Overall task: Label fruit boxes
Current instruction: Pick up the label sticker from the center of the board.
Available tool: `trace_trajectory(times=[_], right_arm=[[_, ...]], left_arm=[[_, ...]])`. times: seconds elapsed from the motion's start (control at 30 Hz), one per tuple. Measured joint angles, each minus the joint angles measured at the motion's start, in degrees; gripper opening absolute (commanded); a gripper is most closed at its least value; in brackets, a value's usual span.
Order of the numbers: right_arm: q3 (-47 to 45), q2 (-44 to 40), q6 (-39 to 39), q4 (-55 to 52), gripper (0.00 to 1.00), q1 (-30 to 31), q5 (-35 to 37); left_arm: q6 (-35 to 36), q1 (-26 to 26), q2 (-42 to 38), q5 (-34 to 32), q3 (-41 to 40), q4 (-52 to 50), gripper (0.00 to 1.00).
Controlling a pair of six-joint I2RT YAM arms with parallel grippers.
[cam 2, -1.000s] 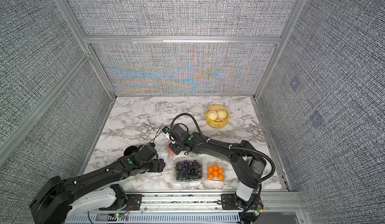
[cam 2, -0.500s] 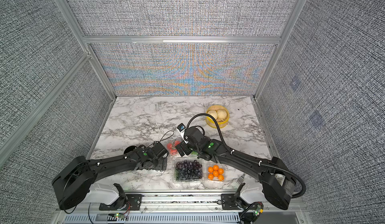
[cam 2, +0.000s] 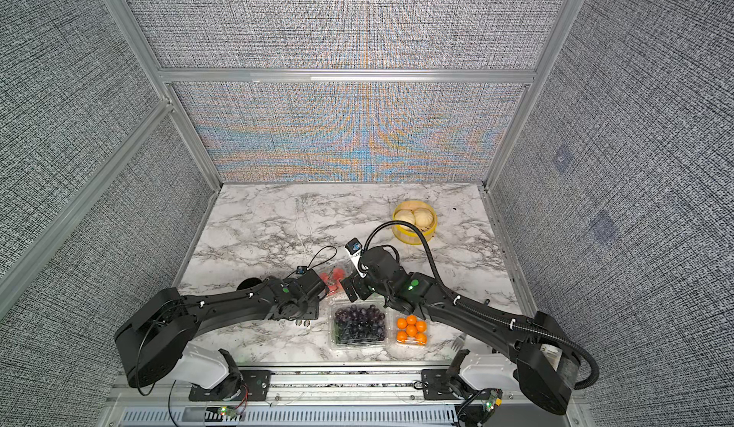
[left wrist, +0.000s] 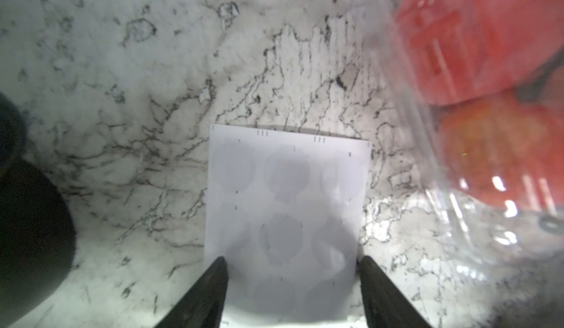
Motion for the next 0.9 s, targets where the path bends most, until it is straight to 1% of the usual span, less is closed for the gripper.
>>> trace_trajectory(times=[0.07, 0.1, 0.13, 0.2, 0.27, 0.4, 0.47, 0.5, 0.67, 0.73, 0.83, 0.9], right_arm=[[-1.07, -1.29, -0.35, 0.13, 0.99, -0.07, 0.00], [-1.62, -1.95, -0.57, 0.17, 0.99, -0.09, 0.00], [-2.21, -2.58, -0.87, 0.26, 0.99, -0.13, -0.02], [-3.19, -3.63, -0.96, 0.72, 0.99, -0.26, -0.28], [-4.07, -4.57, -1.22, 1.46, 0.99, -0.37, -0.42], [-4.83, -5.55, -1.36, 2.62, 0.99, -0.42, -1.14], [-4.92, -5.68, -1.36, 2.89, 0.99, -0.44, -1.55], [-4.98, -5.70, -1.33, 2.97, 0.99, -0.44, -1.84], [-5.35, -5.81, -1.27, 3.45, 0.99, -0.44, -3.78], [-5.55, -6.23, -0.83, 3.98, 0.98, -0.48, -4.96], [-6.12, -7.56, 0.31, 4.79, 0.99, -0.85, -6.95], [-6.86, -9.29, 1.86, 5.53, 0.99, -2.10, -9.90]], left_arm=[[-0.13, 0.00, -1.14, -0.66, -0.63, 0.07, 0.42], [-0.24, 0.00, -2.01, -0.85, -1.07, 0.20, 0.36], [-0.42, 0.02, -3.04, -1.40, -1.66, -0.28, 0.33], [-0.22, 0.04, -4.35, -1.29, -2.05, -2.34, 0.30], [0.04, 0.04, -5.49, -0.74, -2.21, -4.02, 0.21], [1.07, 0.04, -7.65, -0.22, -1.86, -5.40, 0.15], [1.57, 0.04, -7.93, -0.11, -1.29, -5.40, 0.06], [1.68, 0.04, -7.91, 0.00, -0.81, -5.35, 0.04], [3.26, 0.04, -7.58, 0.15, 1.55, -5.18, 0.04], [4.07, 0.04, -8.87, 0.31, 2.08, -5.22, 0.04], [4.59, 0.04, -13.46, 0.79, 2.75, -5.42, 0.04], [5.46, 0.04, -18.62, 1.22, 3.06, -5.22, 0.05]])
